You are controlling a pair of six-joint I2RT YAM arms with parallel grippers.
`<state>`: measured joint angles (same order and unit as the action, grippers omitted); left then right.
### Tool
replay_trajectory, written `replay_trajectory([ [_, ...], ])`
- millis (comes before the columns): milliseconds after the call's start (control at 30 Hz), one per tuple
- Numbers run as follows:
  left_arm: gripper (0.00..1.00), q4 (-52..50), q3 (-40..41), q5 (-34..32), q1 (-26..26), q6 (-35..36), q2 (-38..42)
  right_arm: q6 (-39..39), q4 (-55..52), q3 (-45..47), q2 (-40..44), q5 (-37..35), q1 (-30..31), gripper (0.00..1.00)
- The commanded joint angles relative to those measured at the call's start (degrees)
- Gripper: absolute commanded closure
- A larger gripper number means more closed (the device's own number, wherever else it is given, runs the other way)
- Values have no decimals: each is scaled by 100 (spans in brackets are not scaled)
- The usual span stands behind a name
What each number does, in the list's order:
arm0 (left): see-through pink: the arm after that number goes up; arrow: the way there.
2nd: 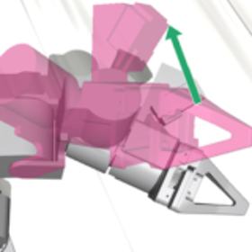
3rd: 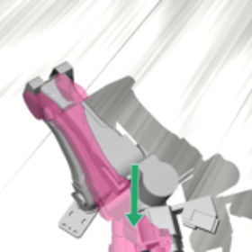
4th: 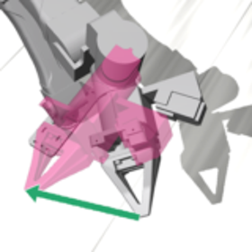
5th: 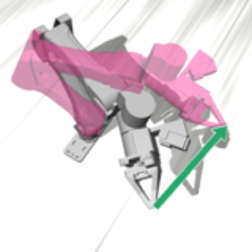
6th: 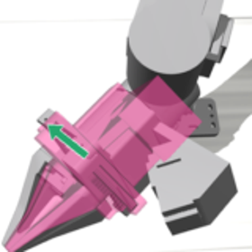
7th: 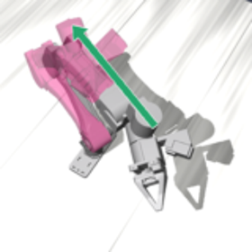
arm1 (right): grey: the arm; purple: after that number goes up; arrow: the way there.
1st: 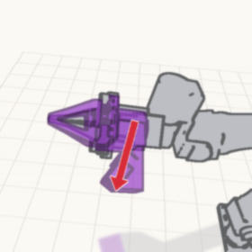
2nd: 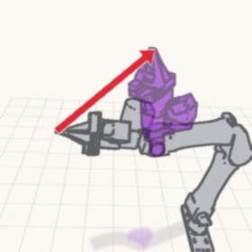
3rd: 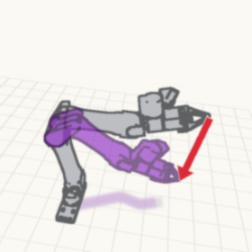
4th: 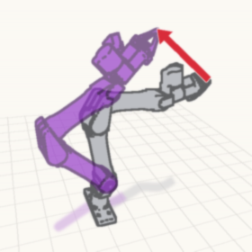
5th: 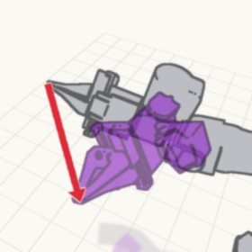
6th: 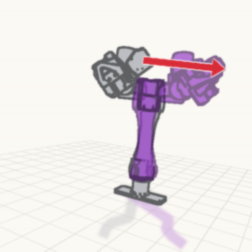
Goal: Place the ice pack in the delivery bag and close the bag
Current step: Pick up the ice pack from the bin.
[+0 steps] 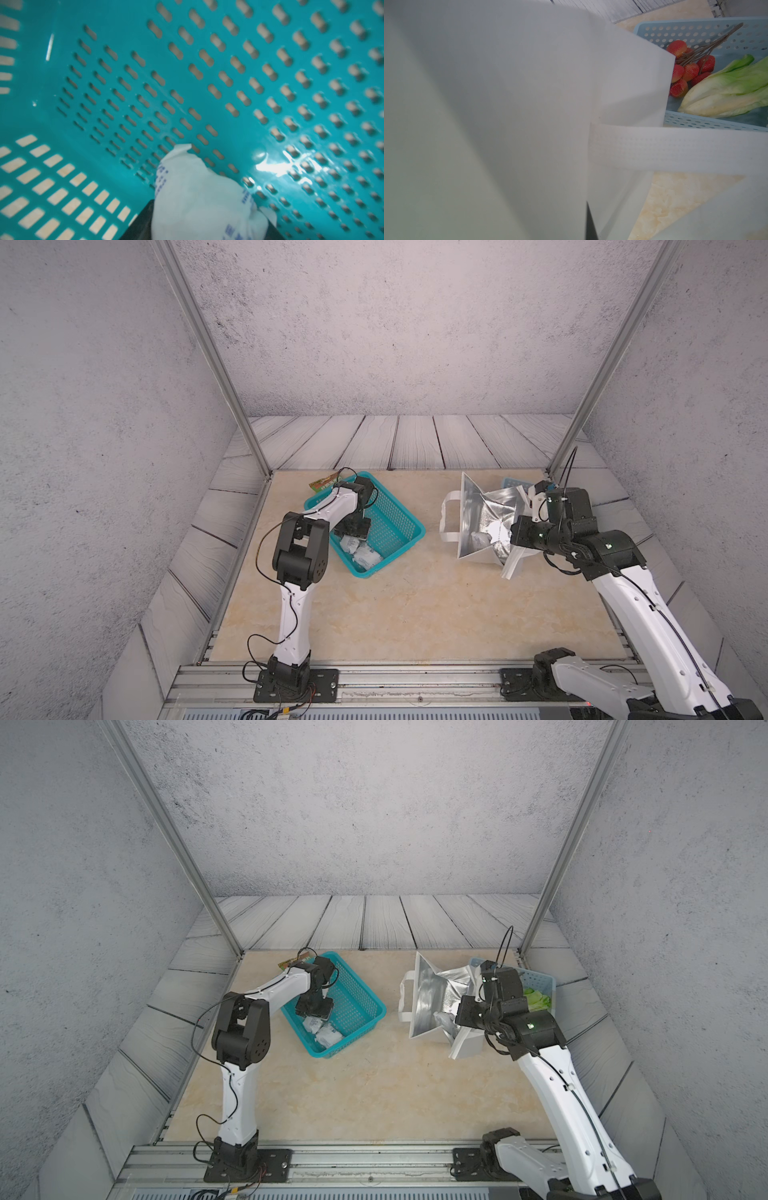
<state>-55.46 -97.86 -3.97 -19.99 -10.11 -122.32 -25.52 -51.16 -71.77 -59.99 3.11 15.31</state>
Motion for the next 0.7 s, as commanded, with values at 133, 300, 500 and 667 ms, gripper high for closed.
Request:
replay_trajectory([
  [133, 87, 327, 538, 1898, -67, -442, 2372, -101, 272, 185, 148, 0, -11, 100],
  [300, 88, 1267, 1278, 3228, -266, -1353, 3688, -117, 275, 218, 154, -5, -4, 100],
  [500, 87, 2577, 1550, 3616, -958, -2107, 4739, -150, 307, 278, 177, 83, -6, 100],
  [667, 87, 2680, 1122, 3567, -1750, -2096, 4762, -201, 369, 319, 200, 213, -7, 100],
])
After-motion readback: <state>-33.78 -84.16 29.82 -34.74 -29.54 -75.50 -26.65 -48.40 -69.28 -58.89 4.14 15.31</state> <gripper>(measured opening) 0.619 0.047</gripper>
